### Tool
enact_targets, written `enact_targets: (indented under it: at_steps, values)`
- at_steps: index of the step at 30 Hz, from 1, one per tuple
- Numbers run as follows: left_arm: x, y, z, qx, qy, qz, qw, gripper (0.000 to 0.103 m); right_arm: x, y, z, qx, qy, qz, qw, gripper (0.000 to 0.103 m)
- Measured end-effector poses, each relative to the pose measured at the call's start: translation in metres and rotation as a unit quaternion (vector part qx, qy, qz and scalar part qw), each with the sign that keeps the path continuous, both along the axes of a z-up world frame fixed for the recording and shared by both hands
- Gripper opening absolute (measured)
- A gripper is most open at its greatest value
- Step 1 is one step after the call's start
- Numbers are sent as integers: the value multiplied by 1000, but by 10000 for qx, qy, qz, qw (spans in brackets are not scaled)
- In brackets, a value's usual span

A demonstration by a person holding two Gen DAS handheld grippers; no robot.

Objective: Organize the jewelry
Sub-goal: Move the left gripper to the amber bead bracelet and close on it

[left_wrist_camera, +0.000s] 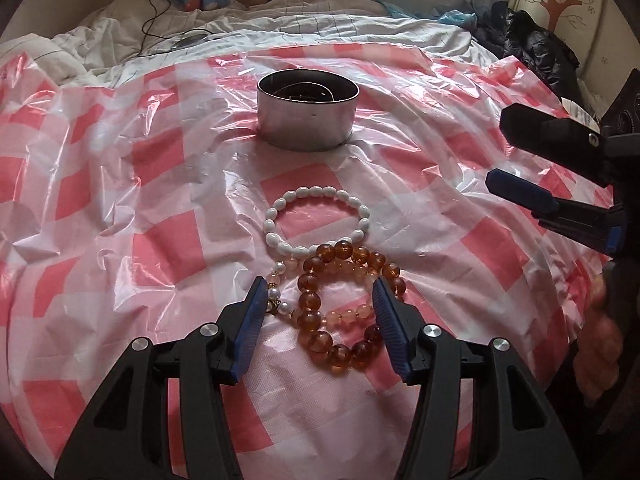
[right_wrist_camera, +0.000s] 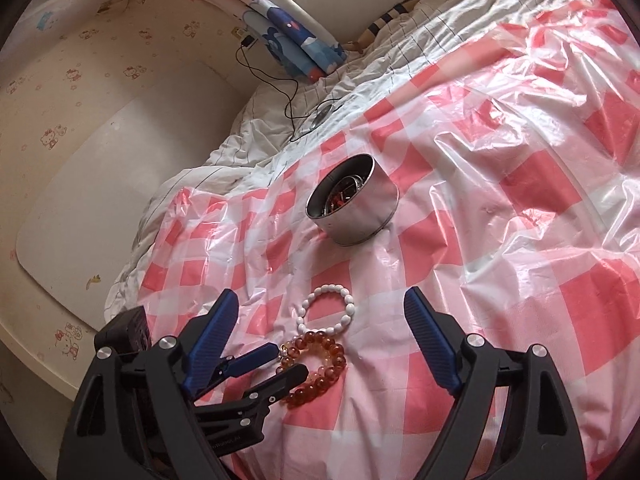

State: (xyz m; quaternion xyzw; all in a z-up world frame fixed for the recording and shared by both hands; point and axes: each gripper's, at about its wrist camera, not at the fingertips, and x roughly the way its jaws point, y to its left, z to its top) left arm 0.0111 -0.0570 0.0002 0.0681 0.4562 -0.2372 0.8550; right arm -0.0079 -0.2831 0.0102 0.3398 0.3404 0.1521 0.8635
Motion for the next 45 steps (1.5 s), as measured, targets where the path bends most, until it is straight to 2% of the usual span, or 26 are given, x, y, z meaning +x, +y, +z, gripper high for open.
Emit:
enact_targets:
  at_steps: [4,20,45]
  values:
    - [-3,-5,0,73,-89,-20,9999,54,5,-2,-10,192,153,-40,9997,82]
    - [1,-6,1,-101,-34,-5,9999,58,11,2,-15,-25,285,-136,9995,84]
    - [0,-7,-2,-72,-66,-28,9999,60,12,4,-16,-59,311,-122,9994,84]
